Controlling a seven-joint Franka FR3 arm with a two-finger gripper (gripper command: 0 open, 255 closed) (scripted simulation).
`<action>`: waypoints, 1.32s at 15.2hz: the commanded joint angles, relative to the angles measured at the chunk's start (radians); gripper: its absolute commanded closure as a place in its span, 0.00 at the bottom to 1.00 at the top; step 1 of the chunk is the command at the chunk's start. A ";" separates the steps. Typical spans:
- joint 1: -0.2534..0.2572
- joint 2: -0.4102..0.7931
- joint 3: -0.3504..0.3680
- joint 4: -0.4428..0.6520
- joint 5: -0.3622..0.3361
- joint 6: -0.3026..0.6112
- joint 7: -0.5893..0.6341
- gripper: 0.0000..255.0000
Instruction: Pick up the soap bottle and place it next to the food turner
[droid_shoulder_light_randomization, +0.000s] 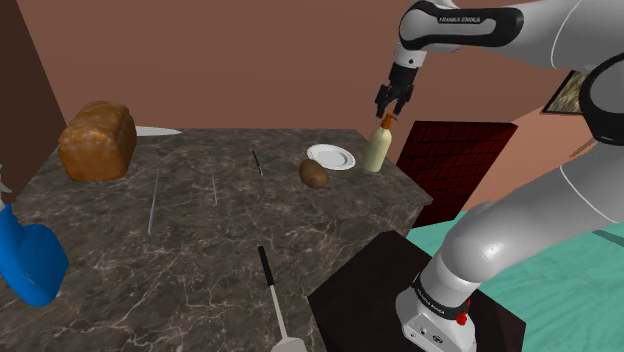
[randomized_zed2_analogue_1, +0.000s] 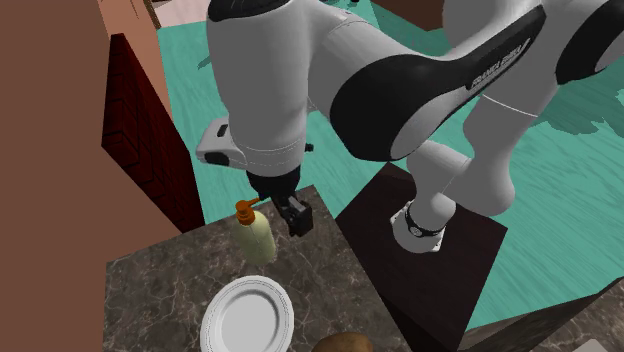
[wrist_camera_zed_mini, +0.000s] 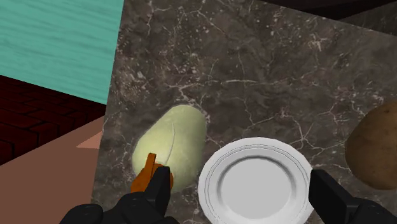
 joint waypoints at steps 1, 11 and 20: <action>-0.005 0.069 -0.041 0.061 0.015 0.004 -0.051 0.00; -0.027 0.227 -0.126 0.131 0.069 0.072 -0.165 0.00; -0.028 0.229 -0.128 0.098 0.069 0.106 -0.165 0.00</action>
